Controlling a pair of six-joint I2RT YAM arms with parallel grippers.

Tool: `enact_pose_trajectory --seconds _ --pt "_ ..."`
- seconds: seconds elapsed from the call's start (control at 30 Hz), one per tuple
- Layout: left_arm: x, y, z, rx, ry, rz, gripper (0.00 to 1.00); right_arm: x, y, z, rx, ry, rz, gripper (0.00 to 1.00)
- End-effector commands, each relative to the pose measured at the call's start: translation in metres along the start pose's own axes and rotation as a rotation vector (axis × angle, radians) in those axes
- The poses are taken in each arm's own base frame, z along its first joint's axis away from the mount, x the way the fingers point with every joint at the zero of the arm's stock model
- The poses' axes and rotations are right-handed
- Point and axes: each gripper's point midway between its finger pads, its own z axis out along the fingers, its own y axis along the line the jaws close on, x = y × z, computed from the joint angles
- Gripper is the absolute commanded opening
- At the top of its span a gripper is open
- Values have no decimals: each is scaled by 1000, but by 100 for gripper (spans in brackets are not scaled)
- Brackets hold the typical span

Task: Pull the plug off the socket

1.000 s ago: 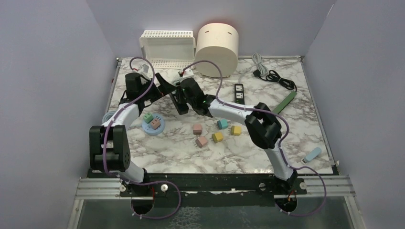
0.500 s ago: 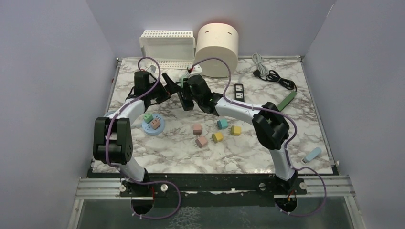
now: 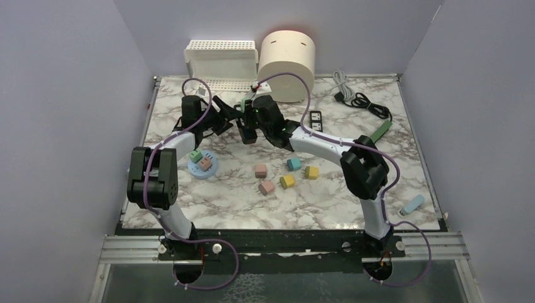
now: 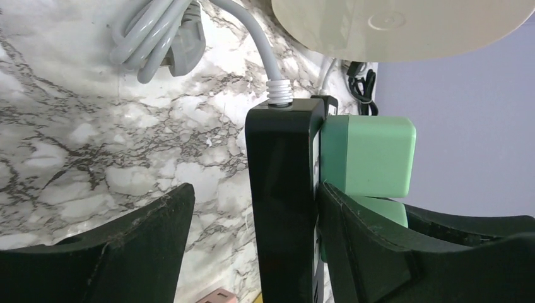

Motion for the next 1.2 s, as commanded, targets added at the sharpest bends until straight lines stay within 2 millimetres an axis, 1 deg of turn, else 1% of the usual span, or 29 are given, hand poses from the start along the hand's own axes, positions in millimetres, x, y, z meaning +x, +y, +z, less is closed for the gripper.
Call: enact_pose_trajectory --seconds 0.0,0.07,0.1,0.13,0.17,0.2,0.27,0.33,0.4,0.47,0.6,0.67,0.73,0.8,0.83,0.87,0.9,0.97,1.03,1.1,1.13,1.17 --pt "19 -17 14 69 56 -22 71 -82 69 -33 -262 -191 91 1" --pt "20 -22 17 80 64 -19 67 -82 72 -33 -278 -186 91 1" --pt "22 -22 18 81 68 -22 63 -82 73 -33 -282 -185 91 1" --pt "23 -23 18 86 72 -25 56 -82 73 -34 -285 -186 92 1" --pt "23 -23 18 91 73 -30 49 -82 73 -34 -287 -186 92 1" --pt "23 -25 19 99 69 -34 39 -83 74 -34 -290 -188 90 1" --pt "22 -26 19 111 62 -42 16 -83 74 -34 -292 -188 85 1" --pt "20 -28 19 119 54 -44 0 -83 73 -35 -285 -189 82 1" --pt "18 -27 20 115 43 -39 0 -88 70 -37 -267 -198 87 1" --pt "15 -26 20 105 22 -29 0 -94 62 -39 -223 -213 106 1" --pt "8 -22 18 75 -22 1 0 -117 42 -54 -119 -283 165 1" --pt "4 -18 17 46 -47 21 0 -132 39 -64 -109 -318 193 1" --pt "-1 -12 15 9 -77 43 0 -145 42 -72 -127 -333 213 1" --pt "-3 -1 15 -42 -96 64 0 -154 48 -76 -165 -324 223 1" --pt "-9 -6 9 -49 -125 84 0 -158 50 -77 -179 -319 224 1" --pt "-13 -5 7 -68 -141 95 0 -161 52 -76 -181 -306 218 1" --pt "-16 -4 5 -85 -154 109 0 -156 49 -73 -154 -268 205 1" --pt "-21 -2 1 -111 -181 126 0 -154 40 -67 -80 -232 194 1" --pt "-26 -3 -2 -126 -203 141 0 -153 34 -65 -45 -229 178 1" --pt "-31 -6 -4 -127 -217 158 0 -149 35 -68 -75 -230 126 1" --pt "-33 -9 -5 -125 -222 168 0 -146 37 -69 -122 -214 95 1" --pt "-35 -12 -5 -119 -224 180 0 -138 35 -70 -162 -177 95 1"
